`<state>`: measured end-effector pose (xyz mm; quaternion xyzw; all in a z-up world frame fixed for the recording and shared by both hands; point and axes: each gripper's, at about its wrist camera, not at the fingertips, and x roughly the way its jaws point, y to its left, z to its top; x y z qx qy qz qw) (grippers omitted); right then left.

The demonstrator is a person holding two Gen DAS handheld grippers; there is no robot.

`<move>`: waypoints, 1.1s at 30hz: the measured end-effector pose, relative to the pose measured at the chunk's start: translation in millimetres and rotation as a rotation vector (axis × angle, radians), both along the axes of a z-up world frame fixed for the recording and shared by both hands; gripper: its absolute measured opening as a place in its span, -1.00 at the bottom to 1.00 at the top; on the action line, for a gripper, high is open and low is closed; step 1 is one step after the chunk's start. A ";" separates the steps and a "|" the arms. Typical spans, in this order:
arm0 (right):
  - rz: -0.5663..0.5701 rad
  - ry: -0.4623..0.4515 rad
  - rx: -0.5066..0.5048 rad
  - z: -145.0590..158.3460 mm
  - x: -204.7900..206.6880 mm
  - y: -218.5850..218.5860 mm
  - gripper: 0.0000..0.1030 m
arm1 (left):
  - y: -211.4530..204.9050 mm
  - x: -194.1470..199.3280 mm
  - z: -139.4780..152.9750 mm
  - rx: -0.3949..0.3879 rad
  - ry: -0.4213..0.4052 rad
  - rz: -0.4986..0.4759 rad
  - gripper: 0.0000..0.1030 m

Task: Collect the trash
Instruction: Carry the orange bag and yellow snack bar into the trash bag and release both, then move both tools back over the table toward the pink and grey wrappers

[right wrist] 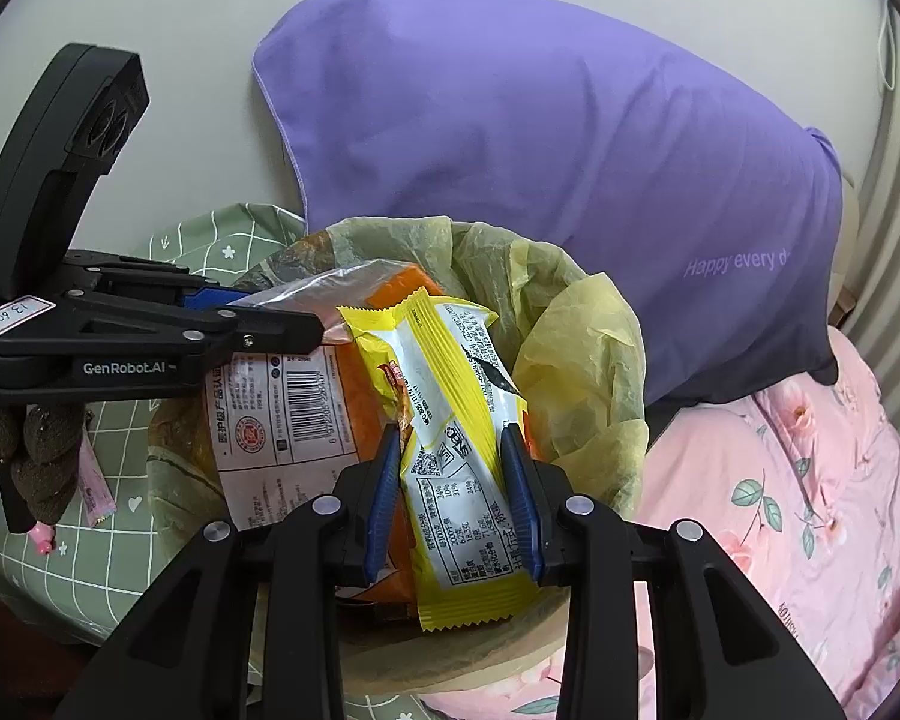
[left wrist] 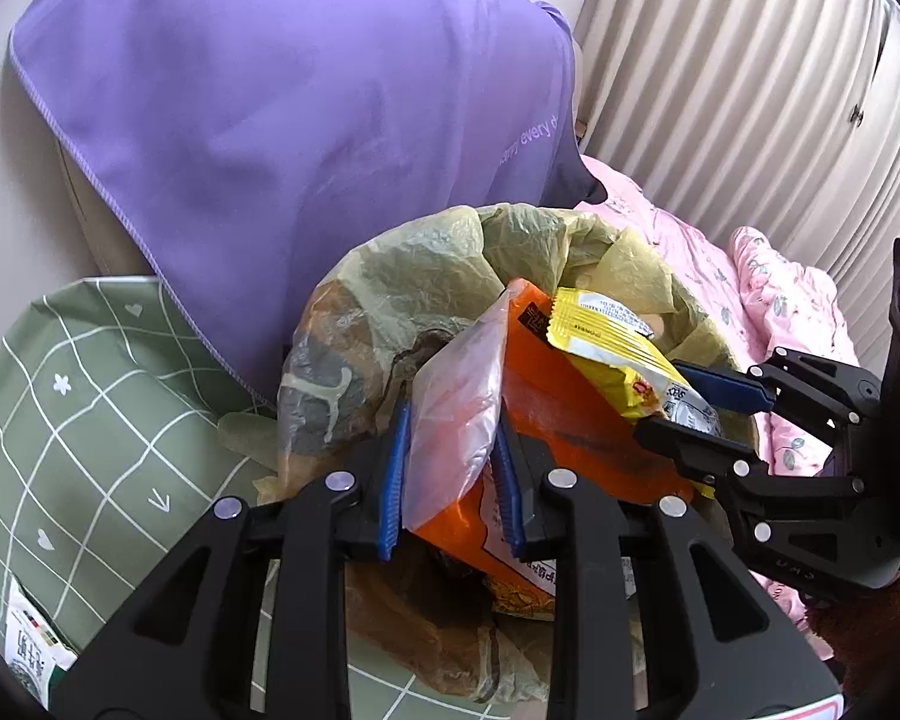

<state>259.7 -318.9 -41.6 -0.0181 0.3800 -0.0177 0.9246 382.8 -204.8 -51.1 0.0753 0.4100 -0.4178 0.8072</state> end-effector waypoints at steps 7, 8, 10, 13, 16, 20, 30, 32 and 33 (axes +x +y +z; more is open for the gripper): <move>-0.001 -0.005 -0.007 -1.7 4.5 4.0 -0.28 | 12.4 5.3 4.8 -0.077 0.064 0.004 -0.14; 0.002 -0.007 -0.004 -1.8 5.6 4.4 -0.26 | 16.8 7.7 7.8 -0.106 0.079 0.013 -0.10; 0.002 -0.008 0.000 -3.0 7.0 4.9 -0.20 | 28.1 9.7 17.3 -0.148 0.081 0.034 -0.04; 0.006 -0.002 0.002 -4.6 9.7 7.1 -0.08 | 44.0 10.3 31.4 -0.169 0.030 0.089 0.05; 0.009 -0.009 0.001 -3.3 8.3 10.1 0.00 | 65.3 8.3 43.7 -0.201 -0.019 0.147 0.12; 0.010 -0.050 0.029 6.9 1.8 11.3 0.10 | 99.4 6.1 52.8 -0.235 -0.058 0.213 0.15; 0.068 -0.125 0.089 38.8 -9.4 32.1 0.11 | 215.9 3.0 35.4 -0.176 -0.095 0.388 0.16; 0.104 -0.114 0.087 39.7 -9.3 41.7 0.11 | 247.5 0.5 28.9 -0.144 -0.105 0.437 0.16; 0.132 -0.102 0.088 39.2 -8.2 49.5 0.11 | 259.7 -0.2 25.3 -0.128 -0.106 0.460 0.17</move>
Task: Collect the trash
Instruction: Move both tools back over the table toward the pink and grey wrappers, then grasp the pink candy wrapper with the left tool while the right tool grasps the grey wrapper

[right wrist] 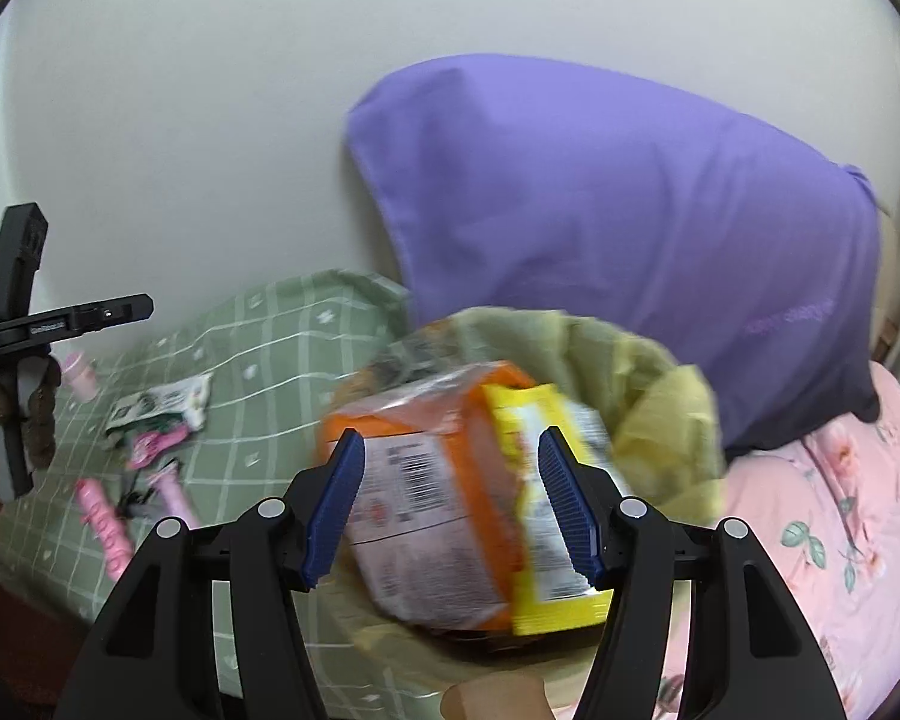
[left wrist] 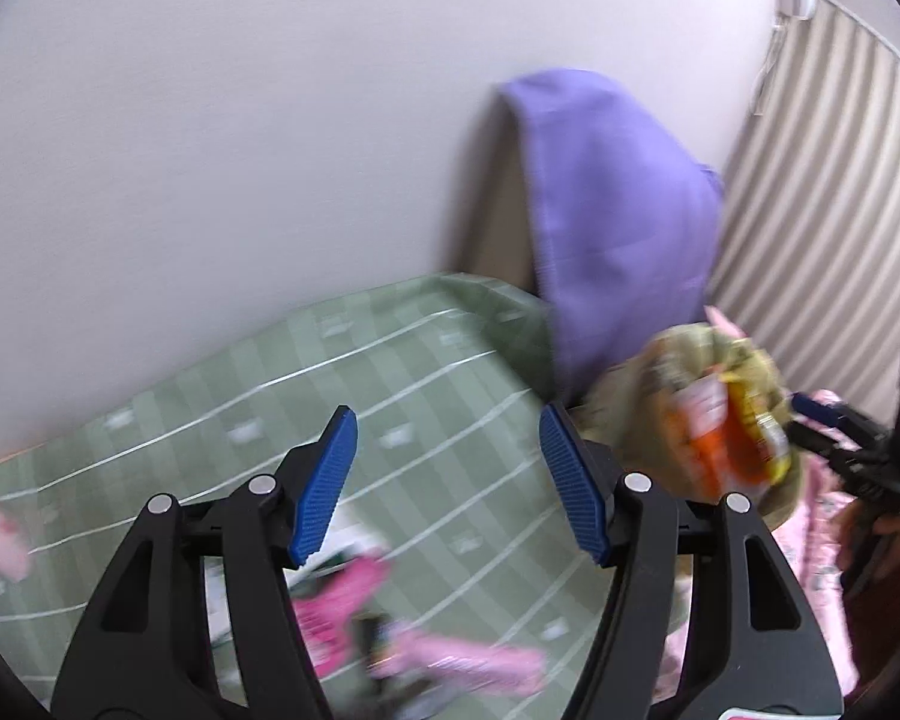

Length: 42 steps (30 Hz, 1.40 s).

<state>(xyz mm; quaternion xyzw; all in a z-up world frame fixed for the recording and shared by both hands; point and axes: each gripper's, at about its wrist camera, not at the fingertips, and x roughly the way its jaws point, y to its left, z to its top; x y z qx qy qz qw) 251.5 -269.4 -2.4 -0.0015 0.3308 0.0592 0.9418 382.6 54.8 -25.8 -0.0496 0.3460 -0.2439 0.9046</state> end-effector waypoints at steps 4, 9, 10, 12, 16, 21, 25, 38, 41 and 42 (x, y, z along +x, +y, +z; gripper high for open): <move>0.071 -0.014 -0.033 -3.1 2.1 27.3 0.11 | 55.8 -3.6 -20.3 0.045 0.036 0.145 0.17; 0.168 0.004 -0.013 -10.4 11.6 60.8 0.11 | 95.9 -10.4 -38.0 0.031 0.086 0.237 0.17; 0.186 0.005 -0.011 -12.4 12.2 68.8 0.11 | 100.3 -12.3 -42.2 0.035 0.103 0.241 0.17; 0.228 0.009 -0.006 -16.5 14.8 84.1 0.10 | 100.4 -15.5 -52.6 0.033 0.145 0.205 0.17; 0.301 0.038 0.009 -31.9 19.5 114.8 0.10 | 80.9 -26.8 -68.9 0.095 0.204 0.042 0.17; 0.359 0.151 -0.010 -73.9 27.7 151.7 0.10 | 85.4 -34.5 -78.3 0.100 0.230 0.095 0.17; 0.500 0.187 0.012 -96.4 20.5 185.6 0.10 | 108.9 -39.5 -79.6 0.074 0.250 0.193 0.17; 0.810 0.307 -0.029 -147.1 41.5 283.2 -0.40 | 144.1 -65.8 -60.2 0.069 0.193 0.277 0.17; 0.785 0.298 -0.002 -137.1 45.4 283.8 -0.47 | 138.2 -67.9 -61.8 0.063 0.198 0.249 0.17; 0.772 0.280 0.011 -129.0 44.7 281.2 -0.48 | 134.8 -68.3 -61.9 0.064 0.197 0.235 0.17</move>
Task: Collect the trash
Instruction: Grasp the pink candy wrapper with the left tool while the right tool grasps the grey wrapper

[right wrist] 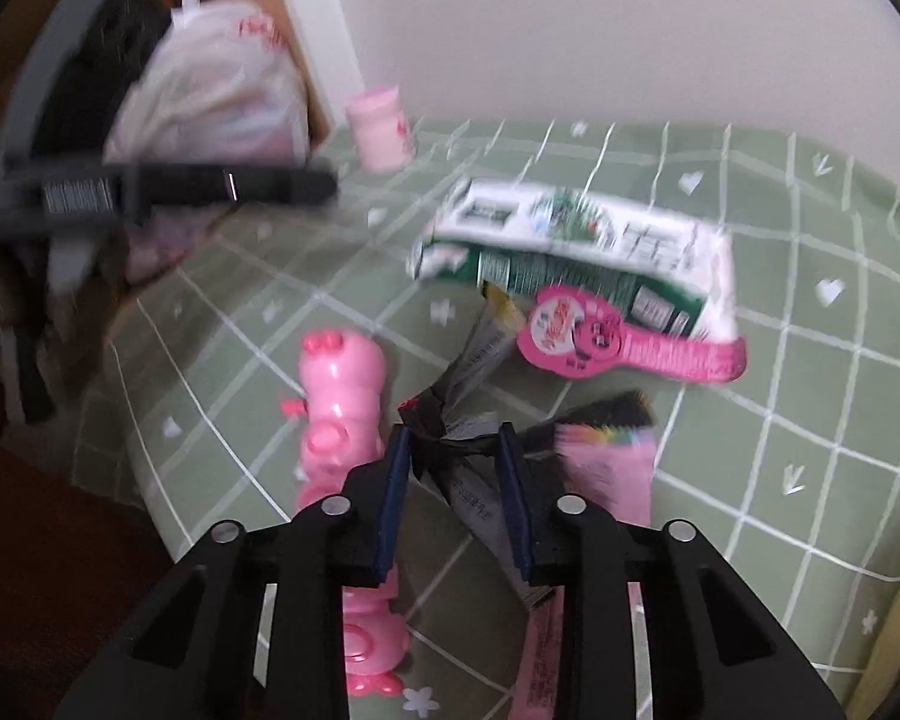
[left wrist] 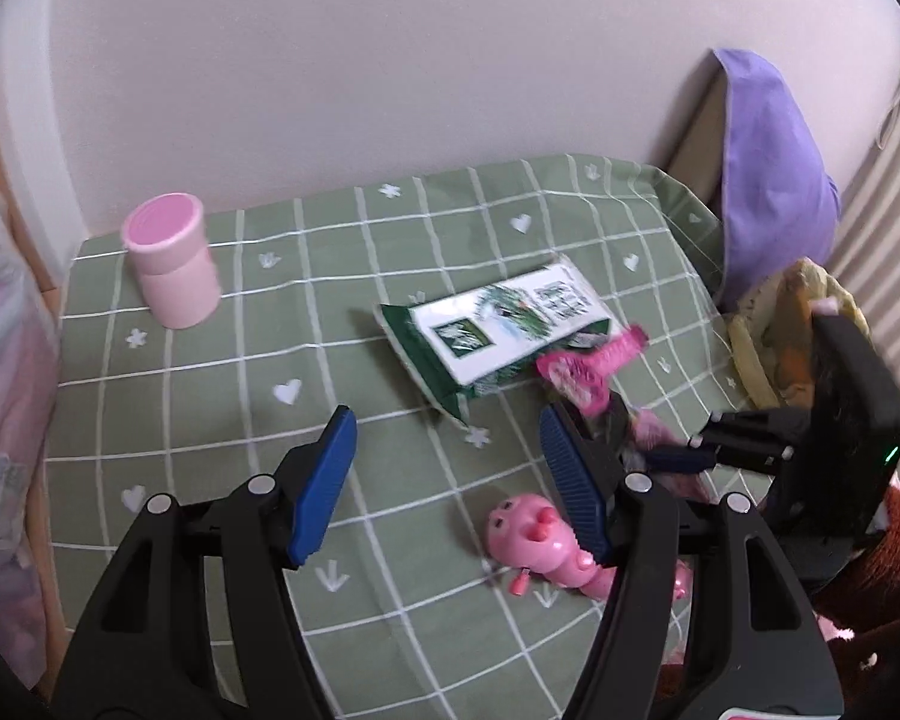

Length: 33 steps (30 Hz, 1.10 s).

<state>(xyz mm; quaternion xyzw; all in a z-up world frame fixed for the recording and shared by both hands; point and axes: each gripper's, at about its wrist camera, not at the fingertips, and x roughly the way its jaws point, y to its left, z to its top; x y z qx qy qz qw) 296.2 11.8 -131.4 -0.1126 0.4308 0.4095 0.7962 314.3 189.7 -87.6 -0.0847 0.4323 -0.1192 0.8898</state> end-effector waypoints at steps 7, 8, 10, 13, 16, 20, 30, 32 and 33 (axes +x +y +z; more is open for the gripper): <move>-0.191 -0.082 0.099 49.5 -5.0 -56.1 -0.48 | -31.4 -3.4 -4.7 0.000 0.000 -0.126 0.17; -0.232 -0.097 0.096 52.9 -6.0 -69.1 -0.48 | -36.5 -3.9 -6.2 -0.003 0.003 -0.141 0.17; -0.294 -0.120 0.069 53.2 -7.4 -84.5 -0.48 | -47.1 -3.8 -8.3 -0.017 0.011 -0.177 0.17; -0.372 -0.104 0.051 45.3 -6.8 -110.4 -0.48 | -69.6 -0.1 -13.7 -0.046 0.056 -0.237 0.17; -0.429 -0.075 0.050 36.5 -13.8 -131.3 -0.48 | -97.8 7.3 -24.5 -0.127 0.159 -0.321 0.17; -0.457 -0.063 0.026 22.4 -34.3 -144.9 -0.48 | -132.7 20.4 -41.9 -0.125 0.271 -0.345 0.17; -0.514 -0.030 0.002 -2.6 -69.9 -159.5 -0.48 | -175.2 41.8 -58.7 -0.009 0.313 -0.224 -0.14; -0.518 -0.040 -0.004 -1.8 -71.8 -160.9 -0.48 | -182.9 42.7 -58.2 0.022 0.303 -0.214 -0.37; -0.518 -0.043 -0.002 -0.9 -72.4 -161.6 -0.48 | -183.6 44.1 -57.5 0.028 0.295 -0.211 -0.51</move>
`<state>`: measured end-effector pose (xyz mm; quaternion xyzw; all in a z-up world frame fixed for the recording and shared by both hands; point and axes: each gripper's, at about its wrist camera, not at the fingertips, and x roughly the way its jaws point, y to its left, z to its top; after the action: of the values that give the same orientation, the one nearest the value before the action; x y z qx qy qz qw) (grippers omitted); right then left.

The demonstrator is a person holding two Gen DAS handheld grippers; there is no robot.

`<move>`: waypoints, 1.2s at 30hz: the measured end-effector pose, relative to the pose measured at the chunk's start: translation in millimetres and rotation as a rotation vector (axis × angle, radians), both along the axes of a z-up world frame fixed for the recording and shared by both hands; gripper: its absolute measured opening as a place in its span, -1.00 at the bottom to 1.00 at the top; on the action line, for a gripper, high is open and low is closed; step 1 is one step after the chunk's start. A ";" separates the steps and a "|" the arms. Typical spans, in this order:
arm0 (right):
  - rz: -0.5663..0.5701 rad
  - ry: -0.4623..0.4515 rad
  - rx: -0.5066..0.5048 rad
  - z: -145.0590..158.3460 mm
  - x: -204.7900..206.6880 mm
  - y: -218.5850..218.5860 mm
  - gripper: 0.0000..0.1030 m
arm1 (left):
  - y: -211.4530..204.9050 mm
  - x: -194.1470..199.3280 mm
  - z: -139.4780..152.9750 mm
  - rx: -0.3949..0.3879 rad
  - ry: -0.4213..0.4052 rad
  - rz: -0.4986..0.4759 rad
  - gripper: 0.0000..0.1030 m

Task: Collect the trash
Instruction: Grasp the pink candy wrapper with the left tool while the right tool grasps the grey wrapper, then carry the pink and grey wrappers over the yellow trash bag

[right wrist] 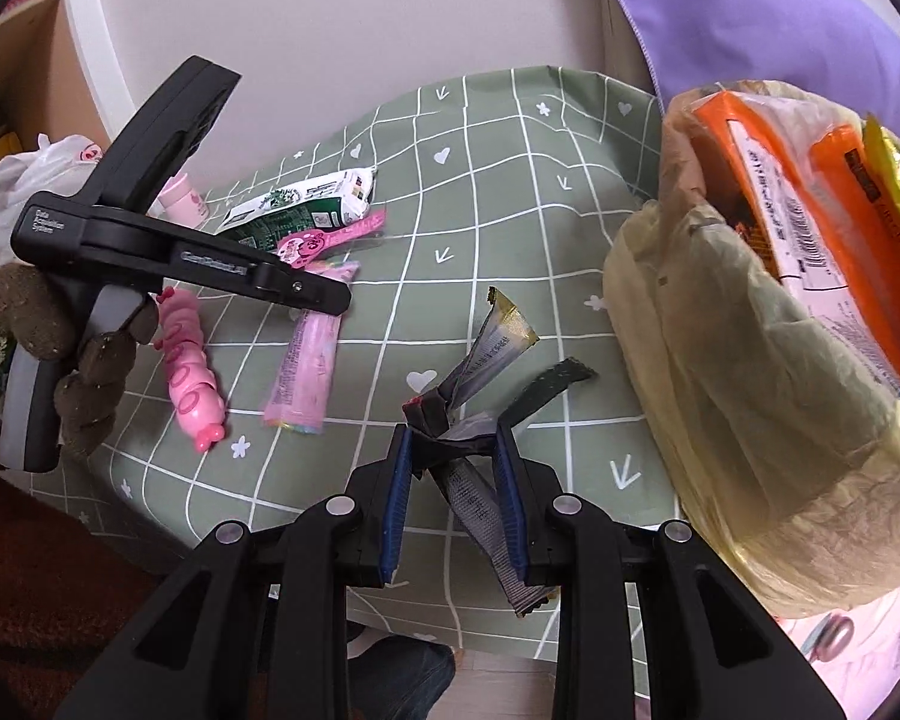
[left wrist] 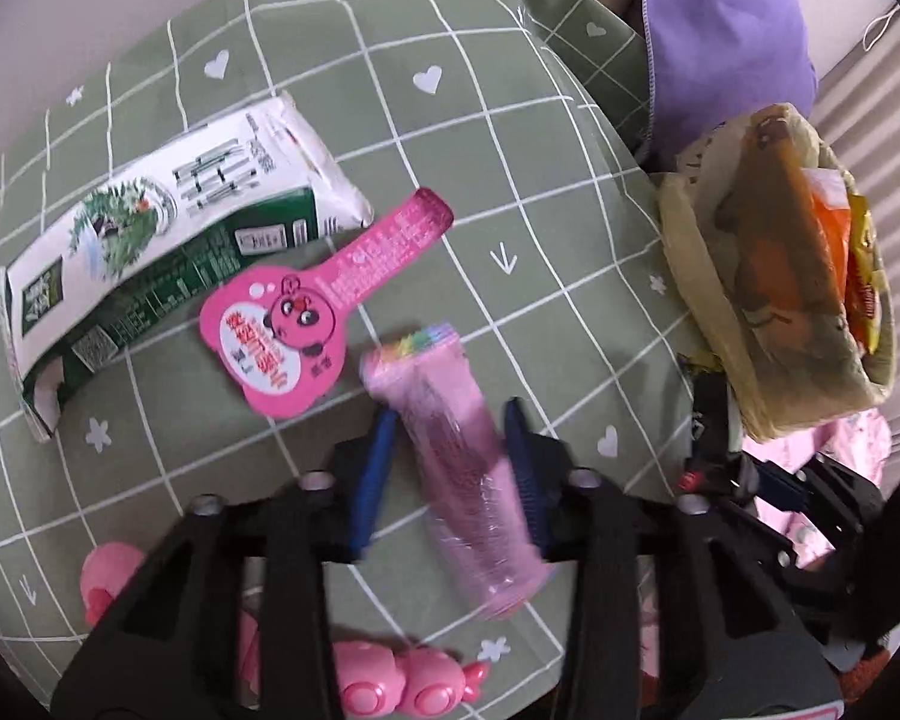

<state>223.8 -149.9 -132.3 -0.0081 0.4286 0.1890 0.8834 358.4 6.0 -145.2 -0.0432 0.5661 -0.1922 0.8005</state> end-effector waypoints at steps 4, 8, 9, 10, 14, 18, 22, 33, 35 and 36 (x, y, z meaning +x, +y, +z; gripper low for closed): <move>0.002 -0.019 0.004 4.6 -1.1 -1.5 -0.48 | -6.9 -6.9 16.8 -0.010 -0.081 -0.013 -0.57; 0.007 -0.028 0.009 7.2 0.9 -3.5 -0.49 | -7.0 -16.5 39.0 0.001 -0.188 -0.011 -0.57; 0.010 -0.033 0.008 8.5 1.8 -3.0 -0.48 | -6.4 -18.7 43.1 0.002 -0.208 -0.009 -0.57; 0.015 -0.040 0.008 10.3 2.7 -2.2 -0.48 | -6.0 -21.4 48.5 0.004 -0.232 -0.005 -0.57; 0.035 -0.071 0.007 20.0 6.3 2.0 -0.48 | 0.8 -25.6 67.2 0.003 -0.298 0.015 -0.57; 0.054 -0.110 0.000 34.5 8.8 4.6 -0.48 | 9.2 -27.9 80.7 -0.004 -0.334 0.027 -0.57; 0.058 -0.152 -0.011 52.6 12.3 1.9 -0.48 | 8.3 -33.4 94.5 -0.016 -0.381 0.014 -0.57; 0.022 -0.294 -0.027 117.6 13.6 -30.4 -0.48 | 22.1 -22.3 148.3 -0.106 -0.478 0.017 -0.57; 0.002 -0.331 -0.027 133.5 14.3 -40.5 -0.48 | 28.2 -16.4 171.7 -0.119 -0.522 0.018 -0.57; -0.012 -0.351 -0.027 142.2 14.2 -46.5 -0.48 | 29.2 -14.3 181.5 -0.123 -0.543 0.019 -0.57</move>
<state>238.0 -196.4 9.9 -0.0501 0.2702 0.1735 0.9457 344.0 35.3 36.3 -0.0439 0.3175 -0.2233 0.9205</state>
